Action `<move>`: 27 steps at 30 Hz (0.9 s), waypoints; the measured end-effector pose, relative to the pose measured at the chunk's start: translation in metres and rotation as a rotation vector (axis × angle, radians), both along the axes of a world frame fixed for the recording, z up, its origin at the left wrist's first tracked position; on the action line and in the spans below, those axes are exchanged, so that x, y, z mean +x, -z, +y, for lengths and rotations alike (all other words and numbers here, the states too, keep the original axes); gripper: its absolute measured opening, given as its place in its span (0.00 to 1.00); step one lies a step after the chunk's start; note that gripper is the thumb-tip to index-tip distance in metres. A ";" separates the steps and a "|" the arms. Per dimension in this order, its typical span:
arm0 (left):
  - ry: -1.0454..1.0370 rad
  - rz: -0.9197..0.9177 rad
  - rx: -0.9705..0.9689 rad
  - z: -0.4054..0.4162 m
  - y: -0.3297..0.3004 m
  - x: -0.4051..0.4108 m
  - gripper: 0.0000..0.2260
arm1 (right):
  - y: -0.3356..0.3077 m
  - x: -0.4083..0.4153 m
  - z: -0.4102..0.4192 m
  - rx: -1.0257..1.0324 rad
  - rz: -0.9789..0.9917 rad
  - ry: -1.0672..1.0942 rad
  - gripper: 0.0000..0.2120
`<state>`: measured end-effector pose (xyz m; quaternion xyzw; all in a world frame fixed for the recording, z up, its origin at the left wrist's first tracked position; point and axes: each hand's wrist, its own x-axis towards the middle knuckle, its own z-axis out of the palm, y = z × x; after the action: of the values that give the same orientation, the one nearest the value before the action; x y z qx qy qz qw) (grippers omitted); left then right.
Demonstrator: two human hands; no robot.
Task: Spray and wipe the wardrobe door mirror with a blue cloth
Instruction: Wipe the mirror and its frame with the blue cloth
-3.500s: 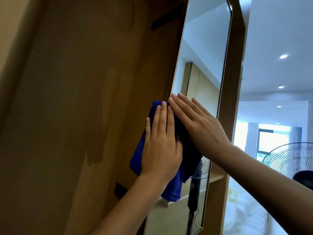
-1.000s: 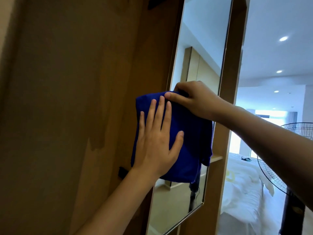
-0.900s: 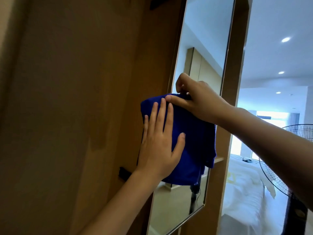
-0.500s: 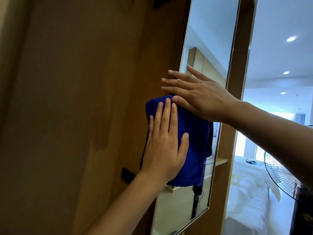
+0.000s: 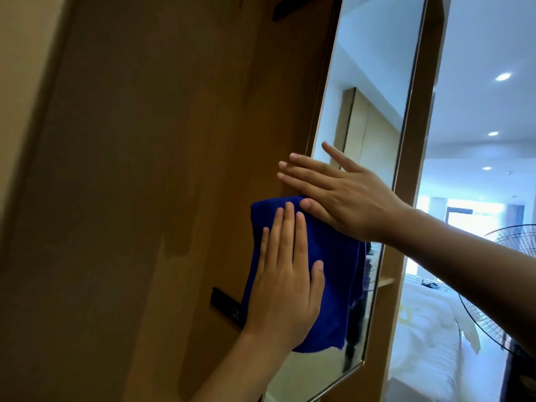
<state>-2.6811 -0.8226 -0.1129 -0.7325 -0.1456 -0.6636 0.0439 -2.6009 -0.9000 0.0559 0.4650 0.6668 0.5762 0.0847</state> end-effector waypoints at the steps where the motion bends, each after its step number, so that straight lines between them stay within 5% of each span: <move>1: 0.007 0.006 -0.008 0.000 0.006 -0.001 0.29 | 0.006 0.000 0.001 -0.012 -0.015 -0.001 0.25; 10: 0.173 0.047 -0.020 0.008 -0.013 -0.007 0.29 | 0.002 -0.008 0.000 0.036 -0.020 0.081 0.26; 27: 0.159 0.053 -0.064 -0.002 0.083 -0.008 0.29 | 0.093 -0.003 0.002 -0.033 -0.048 0.024 0.26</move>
<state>-2.6889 -0.8247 -0.1962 -0.7601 -0.1069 -0.6403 -0.0288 -2.6042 -0.8984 -0.0371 0.4578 0.6684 0.5748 0.1154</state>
